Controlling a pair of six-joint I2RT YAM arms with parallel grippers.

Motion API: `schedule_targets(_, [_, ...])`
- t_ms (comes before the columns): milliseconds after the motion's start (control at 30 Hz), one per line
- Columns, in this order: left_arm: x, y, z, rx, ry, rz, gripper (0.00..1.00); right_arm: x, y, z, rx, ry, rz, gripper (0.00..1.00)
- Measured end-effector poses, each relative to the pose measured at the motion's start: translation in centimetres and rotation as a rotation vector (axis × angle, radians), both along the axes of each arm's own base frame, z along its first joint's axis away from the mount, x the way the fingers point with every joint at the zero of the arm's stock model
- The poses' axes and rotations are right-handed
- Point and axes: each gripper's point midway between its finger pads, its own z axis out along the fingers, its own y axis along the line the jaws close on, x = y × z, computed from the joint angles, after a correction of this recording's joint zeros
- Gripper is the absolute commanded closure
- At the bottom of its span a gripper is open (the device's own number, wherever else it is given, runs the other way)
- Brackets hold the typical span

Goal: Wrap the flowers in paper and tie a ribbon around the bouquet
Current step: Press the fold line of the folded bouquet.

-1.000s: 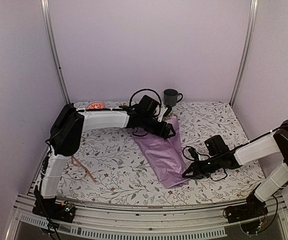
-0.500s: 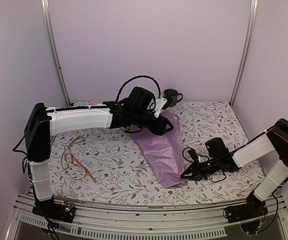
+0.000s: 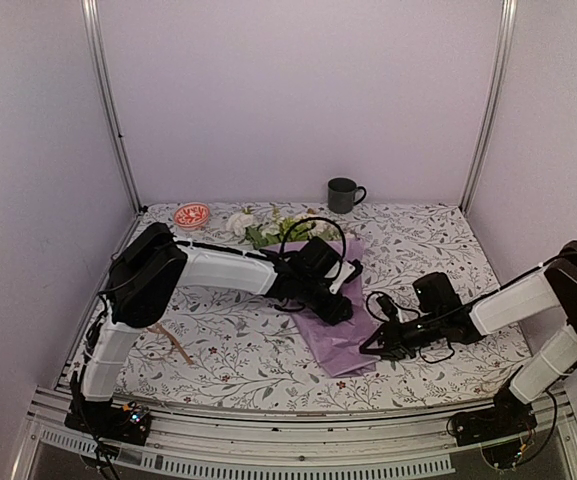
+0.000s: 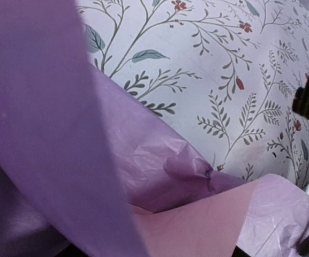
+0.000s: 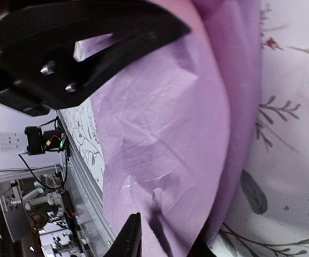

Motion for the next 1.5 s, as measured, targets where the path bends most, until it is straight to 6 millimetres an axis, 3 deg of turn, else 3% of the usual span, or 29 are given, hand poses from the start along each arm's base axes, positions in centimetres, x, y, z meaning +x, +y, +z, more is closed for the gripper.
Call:
schedule_targets(100, [-0.3, 0.1, -0.3, 0.000, 0.005, -0.014, 0.45, -0.1, -0.1, 1.3, -0.002, -0.015, 0.004, 0.63])
schedule_targets(200, [-0.4, 0.0, -0.3, -0.011, -0.010, -0.033, 0.44, 1.5, -0.8, 4.0, -0.002, -0.080, -0.028, 0.53])
schedule_targets(267, [-0.5, -0.1, -0.3, -0.011, -0.020, -0.044, 0.43, 3.7, -1.8, 6.5, 0.013, -0.148, -0.080, 0.45])
schedule_targets(367, [-0.7, -0.2, -0.3, -0.004, -0.036, -0.062, 0.43, 9.2, -2.6, 11.1, 0.020, -0.296, -0.157, 0.35])
schedule_targets(500, [-1.0, -0.3, -0.3, 0.004, -0.047, -0.080, 0.43, 16.8, -0.4, 14.8, 0.001, -0.444, -0.142, 0.30])
schedule_targets(567, [-1.1, -0.3, -0.4, 0.011, -0.054, -0.087, 0.43, 19.1, 0.6, 14.4, -0.014, -0.467, -0.123, 0.28])
schedule_targets(633, [-1.2, -0.3, -0.4, 0.016, -0.059, -0.092, 0.43, 20.5, 1.2, 12.5, -0.041, -0.450, -0.098, 0.28])
schedule_targets(767, [-1.2, -0.3, -0.4, 0.021, -0.066, -0.101, 0.43, 20.4, 1.2, 8.5, -0.107, -0.367, -0.048, 0.29])
schedule_targets(867, [-1.2, -0.3, -0.4, 0.026, -0.068, -0.106, 0.43, 20.0, 1.0, 7.3, -0.139, -0.341, -0.027, 0.26])
schedule_targets(1033, [-1.3, -0.3, -0.4, 0.033, -0.070, -0.114, 0.43, 19.9, -0.4, 7.5, -0.228, -0.365, -0.037, 0.22])
schedule_targets(1233, [-1.4, -0.2, -0.5, 0.044, -0.076, -0.126, 0.43, 20.1, -1.7, 10.7, -0.264, -0.464, -0.055, 0.17])
schedule_targets(1333, [-1.4, -0.2, -0.5, 0.046, -0.075, -0.128, 0.43, 19.9, -1.3, 9.5, -0.249, -0.434, -0.026, 0.25])
schedule_targets(1367, [-1.4, -0.2, -0.4, 0.047, -0.075, -0.128, 0.42, 19.8, -1.1, 8.8, -0.241, -0.420, -0.012, 0.34])
schedule_targets(1500, [-1.5, -0.1, -0.5, 0.052, -0.077, -0.133, 0.42, 19.7, 0.2, 5.8, -0.195, -0.335, 0.049, 0.90])
